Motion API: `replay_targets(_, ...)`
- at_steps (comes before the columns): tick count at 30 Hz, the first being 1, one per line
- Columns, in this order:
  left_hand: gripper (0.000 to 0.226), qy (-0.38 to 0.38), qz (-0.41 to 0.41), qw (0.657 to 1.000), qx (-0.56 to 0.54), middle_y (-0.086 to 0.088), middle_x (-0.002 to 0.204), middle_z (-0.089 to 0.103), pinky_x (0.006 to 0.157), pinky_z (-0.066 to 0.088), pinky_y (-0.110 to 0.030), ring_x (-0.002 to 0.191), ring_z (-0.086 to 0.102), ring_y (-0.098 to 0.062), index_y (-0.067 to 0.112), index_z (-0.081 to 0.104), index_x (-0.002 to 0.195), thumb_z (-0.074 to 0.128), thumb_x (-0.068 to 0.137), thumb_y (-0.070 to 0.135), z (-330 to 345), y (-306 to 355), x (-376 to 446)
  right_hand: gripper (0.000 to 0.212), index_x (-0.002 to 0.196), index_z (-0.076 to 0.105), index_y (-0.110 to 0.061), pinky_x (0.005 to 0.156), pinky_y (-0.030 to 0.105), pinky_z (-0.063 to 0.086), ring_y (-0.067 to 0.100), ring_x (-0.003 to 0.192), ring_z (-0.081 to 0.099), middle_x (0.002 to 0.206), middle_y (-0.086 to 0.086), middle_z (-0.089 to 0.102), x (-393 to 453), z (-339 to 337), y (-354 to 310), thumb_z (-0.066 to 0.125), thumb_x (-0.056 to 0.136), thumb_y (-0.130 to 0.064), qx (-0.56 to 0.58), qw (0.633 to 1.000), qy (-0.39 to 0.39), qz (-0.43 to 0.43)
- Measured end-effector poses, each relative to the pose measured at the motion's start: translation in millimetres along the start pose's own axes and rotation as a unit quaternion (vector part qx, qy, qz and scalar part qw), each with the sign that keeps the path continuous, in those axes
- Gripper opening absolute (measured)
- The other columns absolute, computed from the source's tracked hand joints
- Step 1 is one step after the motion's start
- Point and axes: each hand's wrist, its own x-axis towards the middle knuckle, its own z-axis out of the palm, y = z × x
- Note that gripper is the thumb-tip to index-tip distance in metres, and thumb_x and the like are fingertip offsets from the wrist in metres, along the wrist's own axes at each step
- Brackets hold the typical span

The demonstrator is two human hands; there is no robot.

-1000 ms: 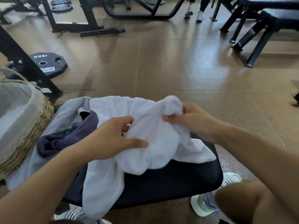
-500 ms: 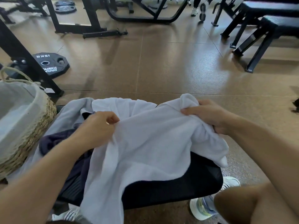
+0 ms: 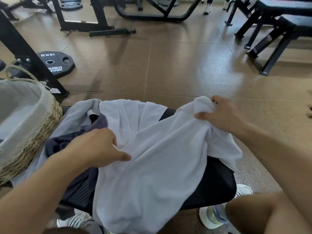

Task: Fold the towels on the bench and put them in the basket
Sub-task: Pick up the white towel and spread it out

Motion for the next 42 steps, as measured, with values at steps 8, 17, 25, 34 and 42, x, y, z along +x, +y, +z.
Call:
replay_targets(8,0.037,0.126,0.017,0.984,-0.127,0.002,0.072,0.058,0.057,0.037,-0.030,0.066,0.052,-0.014,0.014,0.056,0.071,0.084,0.078,0.037,-16,-23,22,0.055,0.084,0.062,-0.024,0.062,0.036,0.051,0.018,0.075,0.065,0.079,-0.008,0.067,4,-17,7,0.086,0.060,-0.066,0.029,0.999,0.039,-0.009)
replay_targets(17,0.024,0.297,-0.011,0.931,-0.211,0.001,0.077,0.060,0.070,0.041,-0.036,0.080,0.056,-0.025,0.020,0.064,0.071,0.078,0.081,0.038,-31,-34,32,0.019,0.086,0.066,-0.017,0.069,0.041,0.048,0.033,0.089,0.065,0.080,0.000,0.064,4,-40,30,0.067,0.092,-0.035,0.116,0.977,0.172,0.057)
replay_targets(25,0.052,0.180,0.066,0.895,-0.402,-0.006,0.062,0.050,0.051,0.037,-0.027,0.057,0.048,-0.017,-0.001,0.059,0.073,0.077,0.082,0.047,-8,30,0,0.026,0.079,0.064,-0.019,0.057,0.028,0.041,0.013,0.064,0.054,0.068,-0.010,0.061,-46,-2,-23,0.074,0.086,-0.042,0.047,0.999,-0.011,-0.023)
replay_targets(34,0.027,0.074,0.160,0.802,-0.571,-0.009,0.082,0.074,0.079,0.060,-0.042,0.079,0.071,-0.025,0.011,0.073,0.085,0.084,0.079,0.035,33,70,-30,0.019,0.094,0.071,-0.025,0.062,0.023,0.051,0.002,0.072,0.065,0.082,-0.007,0.072,-132,32,-61,0.084,0.081,-0.030,0.261,0.948,-0.172,-0.065)
replay_targets(42,0.018,0.071,0.144,0.709,-0.687,-0.007,0.099,0.079,0.090,0.059,-0.047,0.096,0.076,-0.025,0.015,0.081,0.100,0.070,0.089,0.024,32,69,-28,0.053,0.131,0.061,-0.028,0.088,0.034,0.060,0.026,0.106,0.072,0.114,0.004,0.075,-134,32,-66,0.046,0.091,0.003,0.497,0.835,-0.207,-0.110)
